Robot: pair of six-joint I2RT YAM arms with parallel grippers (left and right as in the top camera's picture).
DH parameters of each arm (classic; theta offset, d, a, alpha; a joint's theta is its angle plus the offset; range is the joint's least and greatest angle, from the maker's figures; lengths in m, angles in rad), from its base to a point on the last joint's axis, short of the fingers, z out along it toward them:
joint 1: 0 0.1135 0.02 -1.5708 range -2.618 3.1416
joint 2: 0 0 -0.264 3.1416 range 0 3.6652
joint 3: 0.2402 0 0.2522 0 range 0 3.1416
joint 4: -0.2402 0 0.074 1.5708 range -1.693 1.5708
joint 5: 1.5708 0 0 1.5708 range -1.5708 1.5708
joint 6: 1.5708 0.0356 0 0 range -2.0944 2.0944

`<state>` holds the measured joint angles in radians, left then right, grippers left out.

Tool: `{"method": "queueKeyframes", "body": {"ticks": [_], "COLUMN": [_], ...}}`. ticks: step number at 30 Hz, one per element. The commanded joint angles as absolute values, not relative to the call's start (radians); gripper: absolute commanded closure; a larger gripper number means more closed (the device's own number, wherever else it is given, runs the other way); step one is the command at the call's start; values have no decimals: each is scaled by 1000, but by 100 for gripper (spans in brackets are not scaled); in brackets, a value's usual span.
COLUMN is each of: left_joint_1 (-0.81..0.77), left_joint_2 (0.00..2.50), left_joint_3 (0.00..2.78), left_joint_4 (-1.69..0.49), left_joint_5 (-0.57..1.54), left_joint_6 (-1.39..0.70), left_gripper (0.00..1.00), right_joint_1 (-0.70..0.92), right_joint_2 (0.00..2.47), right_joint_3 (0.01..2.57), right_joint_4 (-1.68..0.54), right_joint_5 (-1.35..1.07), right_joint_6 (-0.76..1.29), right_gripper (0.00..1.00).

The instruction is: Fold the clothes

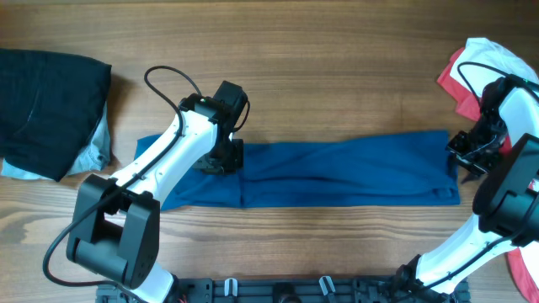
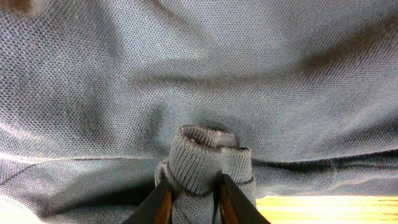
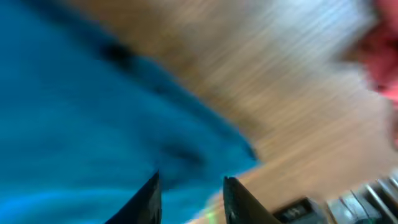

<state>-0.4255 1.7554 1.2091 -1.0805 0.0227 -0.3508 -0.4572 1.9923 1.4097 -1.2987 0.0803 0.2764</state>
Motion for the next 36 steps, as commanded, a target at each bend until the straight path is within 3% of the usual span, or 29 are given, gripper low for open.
{"method": "queueKeyframes", "body": {"ticks": [1, 12, 22, 28, 30, 36], "left_joint_1": [-428, -368, -331, -201, -179, -170], "left_joint_2": [1767, 1768, 1767, 1731, 1705, 1682], "left_joint_3": [1167, 997, 1013, 1244, 1330, 1345], "left_joint_4": [-1031, -665, -609, -761, -847, -1037], "left_joint_5": [6, -105, -108, -91, -92, -14], "left_joint_6": [-356, -420, -397, -339, -305, -303], "left_gripper": [71, 72, 72, 55, 34, 20], "right_joint_1": [-456, -456, -456, -459, -473, -517], "right_joint_2": [1984, 1984, 1984, 1984, 1984, 1986], "right_joint_3": [1414, 1414, 1414, 1414, 1414, 1350], "right_joint_4": [-1291, -1295, -1301, -1301, -1291, -1229], "right_joint_5": [-151, -131, -131, -212, -211, -192], "right_joint_6": [105, 108, 104, -25, -52, -112], "right_gripper": [66, 66, 65, 51, 42, 25]}}
